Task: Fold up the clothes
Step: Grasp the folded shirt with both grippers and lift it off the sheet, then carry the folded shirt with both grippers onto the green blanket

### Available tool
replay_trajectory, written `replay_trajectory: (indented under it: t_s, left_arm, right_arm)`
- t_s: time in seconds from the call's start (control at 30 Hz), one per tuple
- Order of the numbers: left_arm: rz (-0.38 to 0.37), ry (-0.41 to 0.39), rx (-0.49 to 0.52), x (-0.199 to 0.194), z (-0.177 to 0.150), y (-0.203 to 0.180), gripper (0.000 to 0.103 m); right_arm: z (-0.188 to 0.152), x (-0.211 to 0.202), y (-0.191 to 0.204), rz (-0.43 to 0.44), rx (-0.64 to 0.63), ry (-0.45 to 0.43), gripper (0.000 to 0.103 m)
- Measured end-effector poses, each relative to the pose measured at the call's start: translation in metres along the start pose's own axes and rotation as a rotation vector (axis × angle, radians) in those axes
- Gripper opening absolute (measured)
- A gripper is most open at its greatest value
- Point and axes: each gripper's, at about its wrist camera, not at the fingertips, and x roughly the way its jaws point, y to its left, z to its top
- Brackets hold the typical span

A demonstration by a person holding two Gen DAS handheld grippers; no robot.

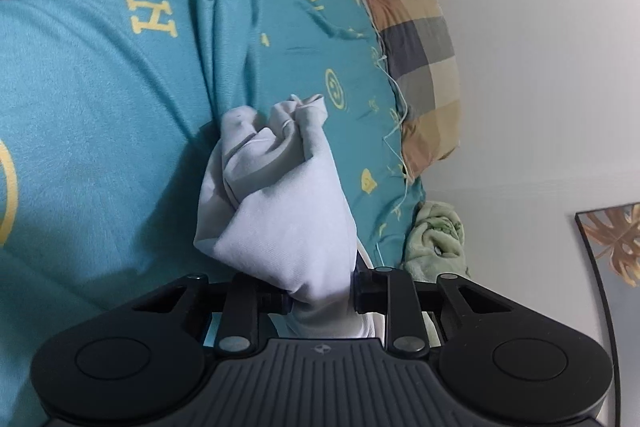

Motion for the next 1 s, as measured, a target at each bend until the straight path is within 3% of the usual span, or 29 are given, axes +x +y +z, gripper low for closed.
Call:
replay_trajectory:
  t_s: [0.2,0.4,0.73,0.87,1.0]
  left_arm:
    - [-0.02,0.024,0.089,-0.007,-0.021,-0.056,0.027]
    - [-0.106,0.043,0.136,0.024,-0.056,-0.124,0.028]
    - [-0.313,0.21,0.22,0.167,-0.144,-0.279,0.028]
    - [-0.441,0.296,0.223,0.208,-0.193,-0.312,0.028]
    - [-0.472,0.387,0.27,0.237,-0.259,-0.307,0.029]
  right_arm:
    - [0.009,-0.043,0.015,0.066,0.014,-0.058,0.028]
    - [0.057,-0.096,0.037,0.117,-0.008,-0.162,0.028]
    - [0.193,-0.225,0.079,0.063,-0.182,-0.454,0.028]
    - [0.229,-0.28,0.086,0.027,-0.29,-0.572,0.028]
    - [0.246,-0.317,0.07,-0.085,-0.354,-0.635,0.028]
